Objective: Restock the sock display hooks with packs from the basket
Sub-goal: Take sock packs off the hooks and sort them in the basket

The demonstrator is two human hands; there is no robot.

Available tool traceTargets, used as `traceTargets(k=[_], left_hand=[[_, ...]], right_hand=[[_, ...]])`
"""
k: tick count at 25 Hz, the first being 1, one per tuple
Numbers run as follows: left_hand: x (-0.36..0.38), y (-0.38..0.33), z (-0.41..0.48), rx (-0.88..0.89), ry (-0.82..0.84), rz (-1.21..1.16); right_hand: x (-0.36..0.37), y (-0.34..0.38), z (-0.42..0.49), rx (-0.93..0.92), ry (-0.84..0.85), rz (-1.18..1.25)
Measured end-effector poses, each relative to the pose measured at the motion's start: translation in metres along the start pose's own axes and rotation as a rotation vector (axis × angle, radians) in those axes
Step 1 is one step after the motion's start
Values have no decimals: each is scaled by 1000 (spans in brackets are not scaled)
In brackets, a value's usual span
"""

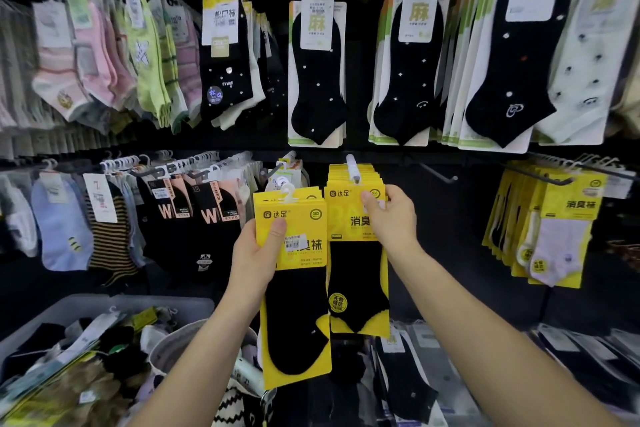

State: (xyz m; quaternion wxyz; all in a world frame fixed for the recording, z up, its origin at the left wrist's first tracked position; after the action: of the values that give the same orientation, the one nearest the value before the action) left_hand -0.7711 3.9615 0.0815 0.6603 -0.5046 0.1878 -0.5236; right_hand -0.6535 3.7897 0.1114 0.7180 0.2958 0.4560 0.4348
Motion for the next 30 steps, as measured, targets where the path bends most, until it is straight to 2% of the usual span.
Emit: traceTargets(k=[2,4,6,8,10,11,17,23,30], left_hand=[[2,0,-1,-8,-10,-14],[5,0,0,3,-11,-18],[13,0,-1,35,11,-19],[23,0,-3,49,36,-12],[36,1,-5,46,61,-9],[43,0,-7,51,76,-20],[49,2,-9,54,131,-3],[17,9,-1,-2,-25,-16],[-3,6,-5,11,-28,26]], right_hand=[[-3,-5,-4,45,-3,-12],[-10,-12,-12,70,-90,-20],[-14,-13,-25,-10,-170,44],[-11,-4,-39,-117,-48,145],[-6,6,-47,-200,75,110],[-6,9,-47,-220,78,88],[-23,-4,-39,-113,91,244],[-35,-6,-17,-60,-31,201],[-10,-12,-7,-25,-15,5]])
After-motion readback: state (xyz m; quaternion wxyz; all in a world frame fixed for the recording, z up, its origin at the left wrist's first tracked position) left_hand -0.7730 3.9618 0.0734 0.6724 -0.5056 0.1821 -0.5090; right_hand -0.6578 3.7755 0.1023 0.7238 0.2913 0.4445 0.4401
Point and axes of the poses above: each hand's wrist, its own z-axis towards the middle knuckle, its own x-axis out of the palm, y = z × x, the point moved 2 cm from there along z, towards the middle knuckle, and after that the axes turned 13 degrees about -z, right-handed, at the moved point
